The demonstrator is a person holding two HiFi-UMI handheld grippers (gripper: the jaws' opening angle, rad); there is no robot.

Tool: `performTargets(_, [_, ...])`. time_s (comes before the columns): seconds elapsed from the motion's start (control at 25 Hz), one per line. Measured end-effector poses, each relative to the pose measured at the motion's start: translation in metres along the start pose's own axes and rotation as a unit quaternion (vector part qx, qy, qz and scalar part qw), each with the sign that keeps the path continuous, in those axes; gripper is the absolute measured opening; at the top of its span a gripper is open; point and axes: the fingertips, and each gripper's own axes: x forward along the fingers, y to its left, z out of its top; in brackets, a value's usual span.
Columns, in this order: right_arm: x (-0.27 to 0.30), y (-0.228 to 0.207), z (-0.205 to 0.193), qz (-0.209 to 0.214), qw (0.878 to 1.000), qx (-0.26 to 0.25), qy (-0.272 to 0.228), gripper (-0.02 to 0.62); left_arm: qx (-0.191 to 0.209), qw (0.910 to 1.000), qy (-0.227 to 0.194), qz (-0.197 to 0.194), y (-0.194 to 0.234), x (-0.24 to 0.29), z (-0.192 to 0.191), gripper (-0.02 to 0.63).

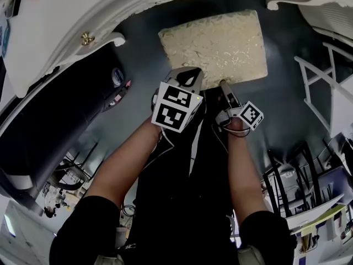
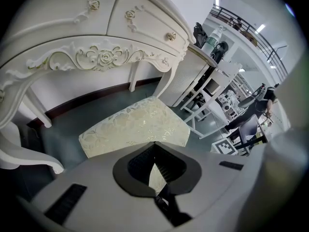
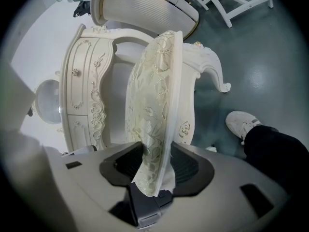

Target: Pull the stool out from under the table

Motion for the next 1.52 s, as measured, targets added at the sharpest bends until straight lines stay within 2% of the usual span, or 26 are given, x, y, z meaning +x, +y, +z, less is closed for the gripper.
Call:
performTargets(0.12, [-0.007,-0.003,-0.003,-0.006,1.000,0.005,-0.008,0.193,0.005,0.9999,0.007,-0.005,-0.005,0.000,-0.002,0.000])
performTargets(0.28, [-0.013,-0.001,-0.002,-0.036,0.999,0.000,-0.013,0.202,0.014,0.9999,0.006,-0.008,-0.011,-0.002,0.002,0.000])
performTargets(0.36, [-0.024,0.001,0.004,-0.063,0.998,-0.024,-0.017,0.179,0.009,0.9999,0.003,-0.009,-0.012,-0.001,0.004,0.000])
performTargets(0.4, [-0.032,0.001,0.007,-0.083,0.996,-0.039,-0.019,0.119,0.003,0.9999,0.001,-0.010,-0.013,-0.002,0.005,0.000])
performTargets(0.44, [-0.040,0.001,0.009,-0.102,0.993,-0.057,-0.014,0.013,-0.003,0.9999,-0.002,-0.011,-0.014,-0.003,0.007,0.000])
performTargets(0.56, [-0.055,0.016,0.005,-0.116,0.988,-0.101,0.021,0.008,-0.012,0.9997,-0.012,-0.015,-0.022,-0.013,0.015,0.000])
performTargets(0.64, [-0.063,0.035,0.004,-0.115,0.985,-0.124,0.026,0.008,-0.014,0.9996,-0.024,-0.010,-0.025,-0.028,0.025,0.000])
performTargets(0.8, [-0.078,0.104,0.012,-0.093,0.973,-0.212,0.022,0.008,-0.026,0.9970,-0.073,0.004,-0.040,-0.069,0.059,0.000])
performTargets(0.88, [-0.076,0.151,0.022,-0.065,0.960,-0.273,0.022,0.008,-0.029,0.9940,-0.105,0.003,-0.046,-0.086,0.086,0.000])
performTargets(1.0, [-0.068,0.224,0.037,-0.036,0.930,-0.366,0.013,0.008,-0.033,0.9895,-0.140,0.003,-0.051,-0.111,0.122,0.000])
performTargets(1.08, [-0.069,0.273,0.046,-0.022,0.911,-0.411,-0.006,0.008,-0.035,0.9864,-0.160,-0.002,-0.059,-0.134,0.145,0.000])
performTargets(1.2, [-0.083,0.348,0.058,-0.002,0.888,-0.457,-0.054,0.008,-0.036,0.9797,-0.197,-0.005,-0.072,-0.178,0.180,0.000])
performTargets(1.32, [-0.100,0.418,0.069,-0.002,0.857,-0.506,-0.101,0.008,-0.029,0.9708,-0.238,0.002,-0.084,-0.227,0.216,0.000])
performTargets(1.52, [-0.125,0.522,0.071,0.012,0.817,-0.555,-0.158,0.008,-0.024,0.9478,-0.316,0.036,-0.091,-0.308,0.266,0.000])
